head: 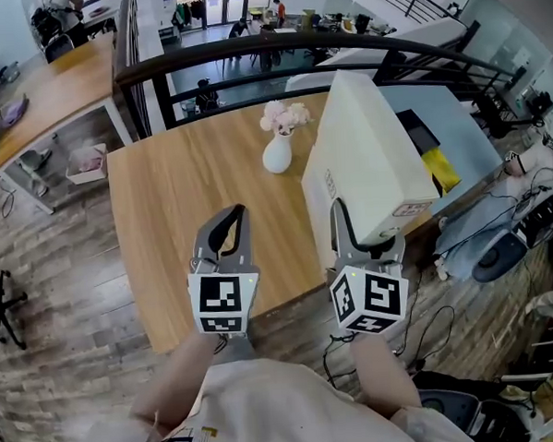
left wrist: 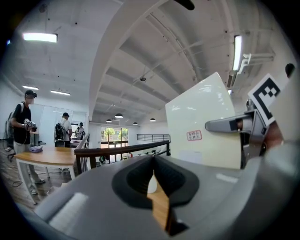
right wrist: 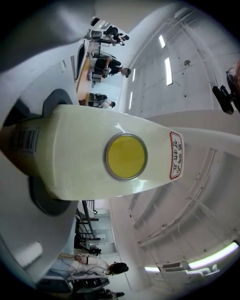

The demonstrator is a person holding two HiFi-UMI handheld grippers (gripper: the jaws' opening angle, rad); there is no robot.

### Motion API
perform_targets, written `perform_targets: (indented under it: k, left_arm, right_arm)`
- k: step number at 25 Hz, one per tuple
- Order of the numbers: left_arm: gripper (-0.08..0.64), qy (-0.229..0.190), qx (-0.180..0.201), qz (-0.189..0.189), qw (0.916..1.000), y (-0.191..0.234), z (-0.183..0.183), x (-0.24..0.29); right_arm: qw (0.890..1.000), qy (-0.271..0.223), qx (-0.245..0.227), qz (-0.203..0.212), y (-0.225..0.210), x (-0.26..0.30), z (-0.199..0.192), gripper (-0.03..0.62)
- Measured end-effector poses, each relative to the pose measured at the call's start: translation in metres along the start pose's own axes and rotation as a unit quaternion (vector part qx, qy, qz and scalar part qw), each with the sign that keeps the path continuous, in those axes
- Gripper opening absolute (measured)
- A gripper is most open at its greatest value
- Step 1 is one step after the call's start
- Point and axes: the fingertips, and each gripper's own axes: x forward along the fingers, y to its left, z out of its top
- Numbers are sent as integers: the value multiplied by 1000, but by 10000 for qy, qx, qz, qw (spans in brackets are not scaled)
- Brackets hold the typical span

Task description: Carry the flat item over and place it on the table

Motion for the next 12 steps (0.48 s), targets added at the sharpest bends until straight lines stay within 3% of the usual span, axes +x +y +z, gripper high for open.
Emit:
perform_targets:
  k: [12]
  left_arm:
    - [3, 48, 29, -377, 9993, 30, -1, 46]
  right_arm:
    - [9990, 111, -170, -387, 12, 38, 1, 296]
